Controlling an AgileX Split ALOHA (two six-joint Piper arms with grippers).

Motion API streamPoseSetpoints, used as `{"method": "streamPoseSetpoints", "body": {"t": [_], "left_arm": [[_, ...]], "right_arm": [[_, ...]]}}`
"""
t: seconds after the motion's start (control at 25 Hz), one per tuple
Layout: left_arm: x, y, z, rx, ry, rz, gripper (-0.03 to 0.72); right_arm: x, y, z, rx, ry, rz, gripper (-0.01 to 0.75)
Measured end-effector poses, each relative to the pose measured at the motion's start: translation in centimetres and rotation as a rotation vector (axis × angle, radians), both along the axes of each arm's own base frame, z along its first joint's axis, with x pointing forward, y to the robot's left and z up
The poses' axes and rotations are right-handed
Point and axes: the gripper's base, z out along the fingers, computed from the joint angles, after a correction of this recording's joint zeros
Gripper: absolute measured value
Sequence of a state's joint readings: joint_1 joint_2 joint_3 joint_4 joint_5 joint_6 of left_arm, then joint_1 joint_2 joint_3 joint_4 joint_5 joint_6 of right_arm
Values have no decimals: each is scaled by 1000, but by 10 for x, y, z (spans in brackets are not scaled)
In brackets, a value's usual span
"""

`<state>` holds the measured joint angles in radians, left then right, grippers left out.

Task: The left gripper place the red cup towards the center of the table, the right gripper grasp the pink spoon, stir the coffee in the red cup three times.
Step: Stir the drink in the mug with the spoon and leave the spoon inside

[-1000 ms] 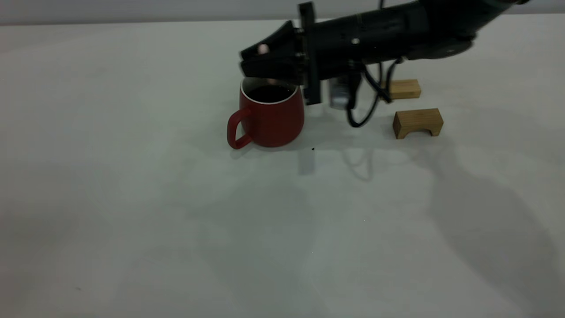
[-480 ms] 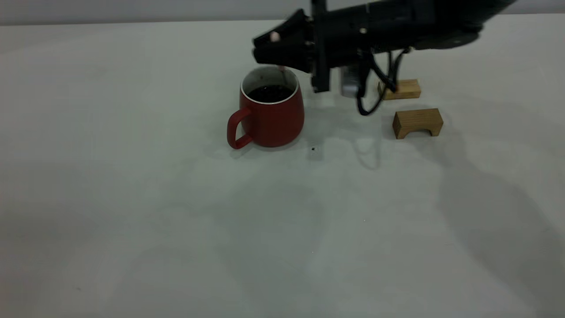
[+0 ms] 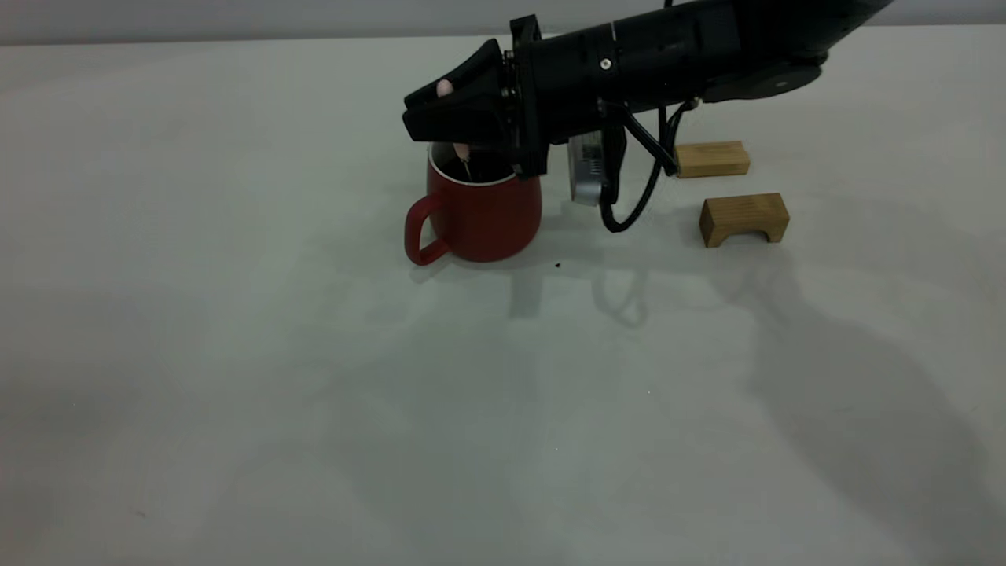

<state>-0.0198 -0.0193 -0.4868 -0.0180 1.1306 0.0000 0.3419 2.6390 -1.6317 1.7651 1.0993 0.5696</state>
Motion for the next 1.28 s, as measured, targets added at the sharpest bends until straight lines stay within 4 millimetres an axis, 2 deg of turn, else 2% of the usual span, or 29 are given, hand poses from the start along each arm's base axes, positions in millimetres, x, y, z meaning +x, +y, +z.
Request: {"method": "streamPoseSetpoints", "body": {"t": [0.32,0.64,0.8,0.88,0.92,1.16,1.28], "left_arm": [[0,0,0,0,0,0,407],[0,0,0,0,0,0,407],[0,0,0,0,0,0,407],[0,0,0,0,0,0,407],[0,0,0,0,0,0,407],[0,0,0,0,0,0,407],[0,0,0,0,0,0,407]], "right_arm": [[11,2,-5,46,77,-21,118],[21,-21,-4,53,76,-56,118],[19,-22,-6,31,68,-26,135],[17,-22,-5,3,51,15,188],[16,-22,-5,-11,43,33,239],[10,-24,7,-112,-38,165,649],[9,-25,14,-142,-110,217,718]]}}
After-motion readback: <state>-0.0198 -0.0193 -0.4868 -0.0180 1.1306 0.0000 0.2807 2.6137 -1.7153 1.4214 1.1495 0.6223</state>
